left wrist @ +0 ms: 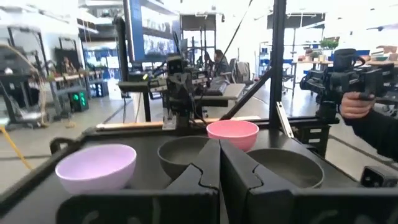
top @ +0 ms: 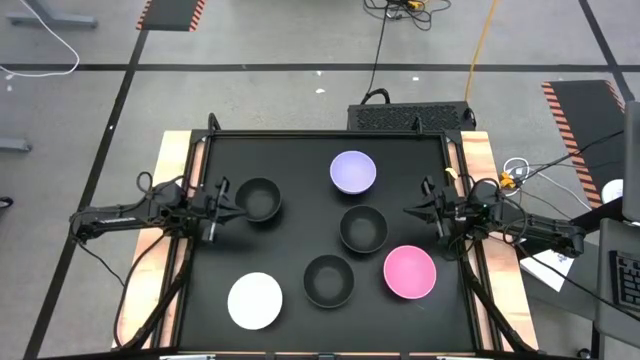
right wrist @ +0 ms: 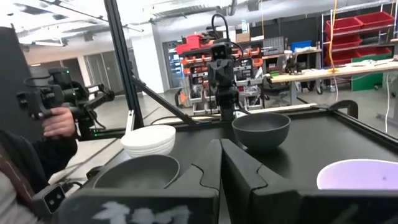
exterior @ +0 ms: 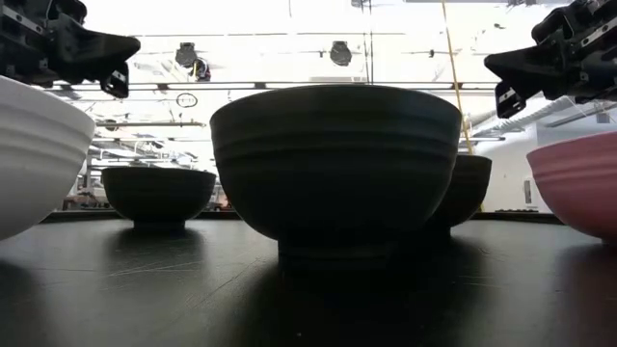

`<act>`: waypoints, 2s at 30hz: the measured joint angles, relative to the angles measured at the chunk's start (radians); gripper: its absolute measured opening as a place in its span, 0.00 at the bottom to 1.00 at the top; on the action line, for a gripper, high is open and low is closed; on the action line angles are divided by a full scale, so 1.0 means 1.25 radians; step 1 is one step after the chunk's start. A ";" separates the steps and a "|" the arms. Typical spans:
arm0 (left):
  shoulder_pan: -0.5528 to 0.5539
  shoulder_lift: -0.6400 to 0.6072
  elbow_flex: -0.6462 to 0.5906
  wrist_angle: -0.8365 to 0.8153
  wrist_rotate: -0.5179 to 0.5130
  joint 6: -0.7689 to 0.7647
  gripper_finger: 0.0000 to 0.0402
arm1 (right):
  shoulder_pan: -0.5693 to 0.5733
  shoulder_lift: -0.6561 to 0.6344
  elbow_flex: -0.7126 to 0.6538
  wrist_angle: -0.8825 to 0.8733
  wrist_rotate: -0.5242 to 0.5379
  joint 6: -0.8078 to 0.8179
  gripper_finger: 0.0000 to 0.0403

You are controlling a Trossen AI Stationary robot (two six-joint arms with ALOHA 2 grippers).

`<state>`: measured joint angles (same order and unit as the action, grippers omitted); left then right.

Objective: Nest bowls inside each other
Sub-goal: Stack the purple bowl on top of the right black bowl

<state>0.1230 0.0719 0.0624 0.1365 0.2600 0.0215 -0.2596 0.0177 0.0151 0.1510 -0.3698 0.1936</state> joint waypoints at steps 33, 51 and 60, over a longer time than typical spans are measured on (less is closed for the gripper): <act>0.001 0.000 0.066 -0.023 -0.168 0.062 0.68 | -0.166 0.516 0.401 -0.158 0.260 -0.047 0.62; 0.001 0.000 0.086 -0.071 -0.074 0.040 0.87 | -0.254 0.737 0.515 -0.249 0.253 -0.067 0.61; 0.001 0.000 0.086 -0.073 -0.104 0.037 0.87 | -0.317 0.923 0.746 -0.491 0.251 -0.012 0.61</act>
<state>0.1238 0.0719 0.1696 0.0453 0.1305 0.0681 -0.6557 1.1711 0.9478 -0.4628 -0.0566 0.1787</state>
